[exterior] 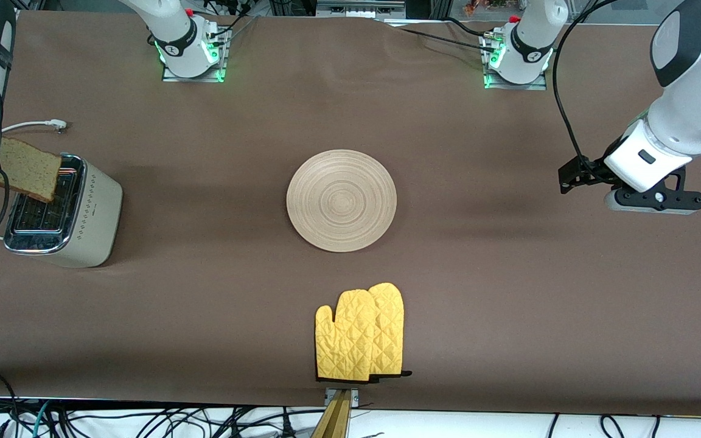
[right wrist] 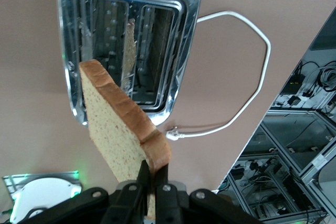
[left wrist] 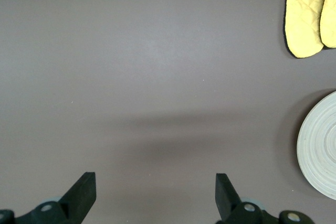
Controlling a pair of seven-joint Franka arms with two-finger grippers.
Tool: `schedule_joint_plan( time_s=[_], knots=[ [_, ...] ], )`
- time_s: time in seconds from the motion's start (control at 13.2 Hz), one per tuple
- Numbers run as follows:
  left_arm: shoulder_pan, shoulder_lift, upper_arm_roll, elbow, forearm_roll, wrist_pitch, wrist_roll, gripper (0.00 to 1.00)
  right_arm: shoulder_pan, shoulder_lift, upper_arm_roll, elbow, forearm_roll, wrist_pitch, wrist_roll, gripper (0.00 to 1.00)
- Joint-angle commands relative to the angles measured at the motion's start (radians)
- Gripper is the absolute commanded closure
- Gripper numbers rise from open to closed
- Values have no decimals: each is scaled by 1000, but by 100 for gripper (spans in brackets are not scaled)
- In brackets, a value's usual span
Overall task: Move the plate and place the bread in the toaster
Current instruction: 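Lower the bread into the toaster slot with the right gripper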
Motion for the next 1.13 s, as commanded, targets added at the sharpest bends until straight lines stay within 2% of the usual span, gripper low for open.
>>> schedule_joint_plan(
  time_s=[0.0, 0.15, 0.76, 1.06],
  knots=[
    [-5, 11, 4, 32, -22, -22, 3, 0, -7, 25, 1, 3, -29, 30, -21, 100],
    [-5, 11, 3, 32, -22, -23, 3, 0, -17, 41, 1, 3, -47, 58, -48, 100],
    [-5, 5, 3, 32, -21, -36, 4, 0, -11, 88, 8, 5, -26, 102, -30, 100],
    [-5, 5, 3, 32, -21, -37, 6, 0, -8, 95, 10, 6, 0, 133, 50, 100]
  ],
)
